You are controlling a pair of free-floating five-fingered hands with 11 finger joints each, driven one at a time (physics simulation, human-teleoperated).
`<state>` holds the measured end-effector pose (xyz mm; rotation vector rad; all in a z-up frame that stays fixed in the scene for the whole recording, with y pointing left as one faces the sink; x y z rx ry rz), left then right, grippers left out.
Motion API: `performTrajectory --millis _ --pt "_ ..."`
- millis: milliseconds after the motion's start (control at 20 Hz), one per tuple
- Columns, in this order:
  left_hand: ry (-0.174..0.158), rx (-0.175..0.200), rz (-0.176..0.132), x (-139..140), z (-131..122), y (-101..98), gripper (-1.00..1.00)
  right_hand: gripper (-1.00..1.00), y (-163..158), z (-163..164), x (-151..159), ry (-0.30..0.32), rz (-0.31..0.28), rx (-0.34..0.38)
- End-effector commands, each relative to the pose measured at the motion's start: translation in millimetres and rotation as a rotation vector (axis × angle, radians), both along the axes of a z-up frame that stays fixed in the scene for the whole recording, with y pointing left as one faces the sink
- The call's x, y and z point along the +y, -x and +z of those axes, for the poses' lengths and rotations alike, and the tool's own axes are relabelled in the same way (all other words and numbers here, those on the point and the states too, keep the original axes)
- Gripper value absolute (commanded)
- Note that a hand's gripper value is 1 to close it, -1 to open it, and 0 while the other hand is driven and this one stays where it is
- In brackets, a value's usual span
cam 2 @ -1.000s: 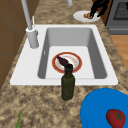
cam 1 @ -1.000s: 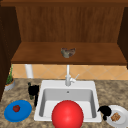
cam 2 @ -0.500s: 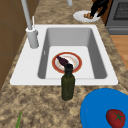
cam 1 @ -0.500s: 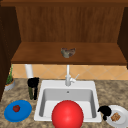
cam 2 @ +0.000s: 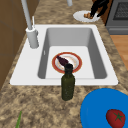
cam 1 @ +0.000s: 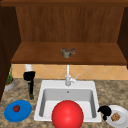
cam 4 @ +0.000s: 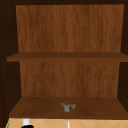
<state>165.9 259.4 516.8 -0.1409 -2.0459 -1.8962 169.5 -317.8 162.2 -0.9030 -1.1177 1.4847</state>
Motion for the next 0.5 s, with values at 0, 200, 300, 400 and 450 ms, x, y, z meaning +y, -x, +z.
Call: performTrajectory --millis 0,200,300,400,450 --pt "0.003 0.091 0.0 16 -10 -13.3 -1.0 0.0 0 0 0 0.0 0.0 0.0" --pt "0.047 0.153 -0.005 31 -14 -27.1 -1.0 0.0 0 0 0 0.0 0.0 0.0" --pt "0.051 0.123 -0.01 43 -18 -41.8 -1.0 0.0 0 0 0 0.0 0.0 0.0" --pt "0.068 0.159 -0.014 50 -34 -47.4 -1.0 0.0 0 0 0 0.0 0.0 0.0" --pt "0.071 0.157 -0.019 54 -37 -53.1 -1.0 0.0 0 0 0 0.0 0.0 0.0"
